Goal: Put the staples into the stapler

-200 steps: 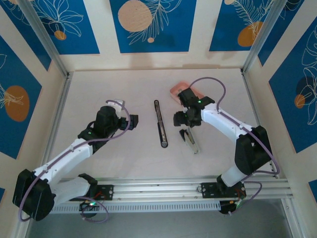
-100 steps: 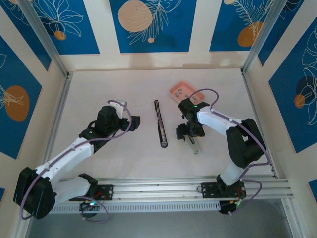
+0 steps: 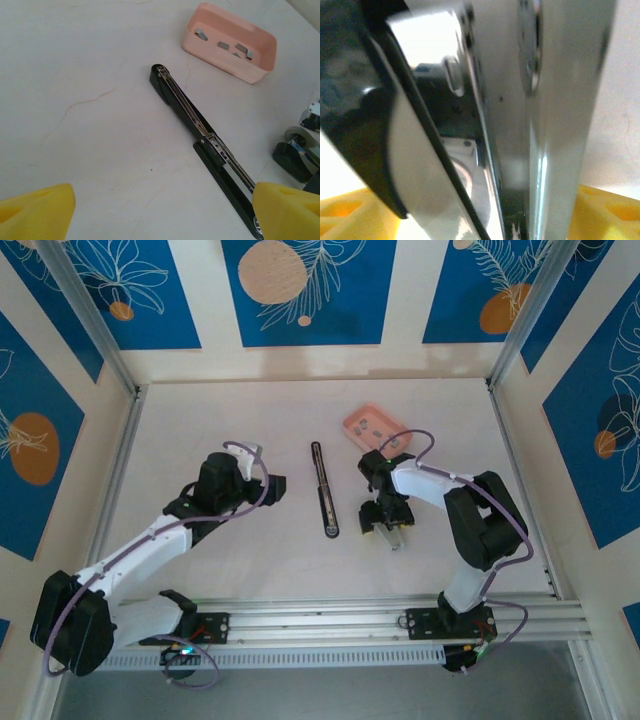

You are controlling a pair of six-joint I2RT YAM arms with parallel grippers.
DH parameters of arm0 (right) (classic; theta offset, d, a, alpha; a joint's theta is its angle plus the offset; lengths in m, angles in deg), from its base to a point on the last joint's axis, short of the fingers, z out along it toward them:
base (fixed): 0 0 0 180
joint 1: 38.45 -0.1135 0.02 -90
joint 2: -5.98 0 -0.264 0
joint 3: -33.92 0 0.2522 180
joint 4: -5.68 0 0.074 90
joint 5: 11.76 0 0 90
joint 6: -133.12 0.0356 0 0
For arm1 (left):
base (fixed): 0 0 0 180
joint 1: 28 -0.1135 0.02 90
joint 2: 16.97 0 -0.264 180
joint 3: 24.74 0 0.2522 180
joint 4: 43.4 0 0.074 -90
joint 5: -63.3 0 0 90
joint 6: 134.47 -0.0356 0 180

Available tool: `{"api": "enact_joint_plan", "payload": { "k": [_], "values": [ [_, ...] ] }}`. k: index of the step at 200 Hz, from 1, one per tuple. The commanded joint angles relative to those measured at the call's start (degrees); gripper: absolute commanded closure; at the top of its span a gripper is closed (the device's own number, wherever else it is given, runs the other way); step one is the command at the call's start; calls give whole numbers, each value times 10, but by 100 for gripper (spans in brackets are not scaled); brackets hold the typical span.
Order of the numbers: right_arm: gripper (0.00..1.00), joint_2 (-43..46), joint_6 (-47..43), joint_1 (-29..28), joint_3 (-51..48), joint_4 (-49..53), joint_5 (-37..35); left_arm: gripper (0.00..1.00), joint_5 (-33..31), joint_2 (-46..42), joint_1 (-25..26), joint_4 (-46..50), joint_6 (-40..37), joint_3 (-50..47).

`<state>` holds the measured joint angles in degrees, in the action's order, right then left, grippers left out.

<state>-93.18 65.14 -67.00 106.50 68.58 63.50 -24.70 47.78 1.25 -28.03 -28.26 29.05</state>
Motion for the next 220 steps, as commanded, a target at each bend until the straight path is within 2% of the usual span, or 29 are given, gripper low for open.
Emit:
{"api": "enact_joint_plan", "payload": {
  "k": [1, 31, 87, 129, 170, 220],
  "values": [
    [21, 23, 17, -4, -11, 21, 16, 10, 21, 3, -6, -18, 1, 18],
    [24, 24, 25, -7, -5, 38, 16, 11, 25, 1, -6, -20, -4, 18],
    [38, 24, 40, -7, -20, 31, 23, 14, 36, -1, -6, -22, -3, 16],
    [54, 46, 70, -10, -51, 3, 9, 16, 53, 4, -7, -29, -5, 14],
    [64, 156, 127, -5, -120, -118, 22, 20, 80, 13, -6, -25, 0, 23],
    [72, 314, 215, -7, -242, -339, 28, 23, 91, 13, -6, -33, 17, 26]
  ]
}}
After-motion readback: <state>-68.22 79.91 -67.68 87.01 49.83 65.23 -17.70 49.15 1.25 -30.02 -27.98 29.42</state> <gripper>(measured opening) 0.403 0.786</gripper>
